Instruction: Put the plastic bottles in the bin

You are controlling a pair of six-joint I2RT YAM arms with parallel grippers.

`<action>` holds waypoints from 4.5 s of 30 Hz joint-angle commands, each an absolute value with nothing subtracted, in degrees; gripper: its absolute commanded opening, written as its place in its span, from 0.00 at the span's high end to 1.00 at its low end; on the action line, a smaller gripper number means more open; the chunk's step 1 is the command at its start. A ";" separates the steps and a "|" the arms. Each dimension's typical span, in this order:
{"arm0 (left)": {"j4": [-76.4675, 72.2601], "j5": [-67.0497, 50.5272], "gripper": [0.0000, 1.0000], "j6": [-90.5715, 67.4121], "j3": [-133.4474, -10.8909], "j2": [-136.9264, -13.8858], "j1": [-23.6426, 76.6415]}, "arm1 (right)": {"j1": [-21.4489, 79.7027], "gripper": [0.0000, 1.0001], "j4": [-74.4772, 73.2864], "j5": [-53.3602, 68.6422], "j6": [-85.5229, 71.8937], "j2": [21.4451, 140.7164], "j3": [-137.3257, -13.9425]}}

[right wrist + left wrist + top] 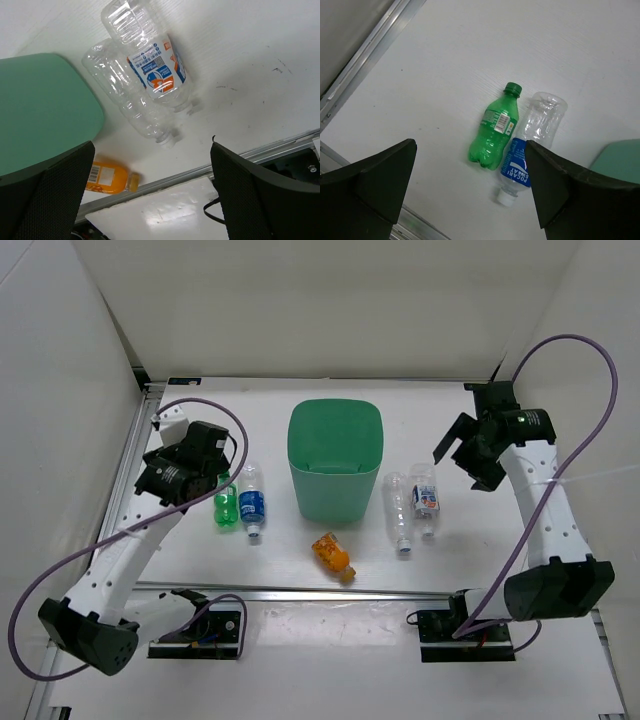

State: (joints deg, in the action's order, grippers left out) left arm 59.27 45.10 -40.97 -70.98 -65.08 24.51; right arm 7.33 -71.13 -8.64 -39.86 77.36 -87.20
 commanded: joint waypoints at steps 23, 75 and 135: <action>62.13 40.69 0.00 -44.12 -54.05 -53.09 20.13 | 1.40 0.00 -66.11 1.22 -28.04 107.32 -95.55; 57.92 36.83 0.00 -41.84 -58.54 -60.12 20.13 | 36.03 0.18 -62.05 0.10 -29.97 102.92 -129.64; 55.81 21.10 0.00 -43.59 -51.59 -62.22 15.64 | 14.14 0.64 -56.96 6.23 -39.37 89.99 -118.54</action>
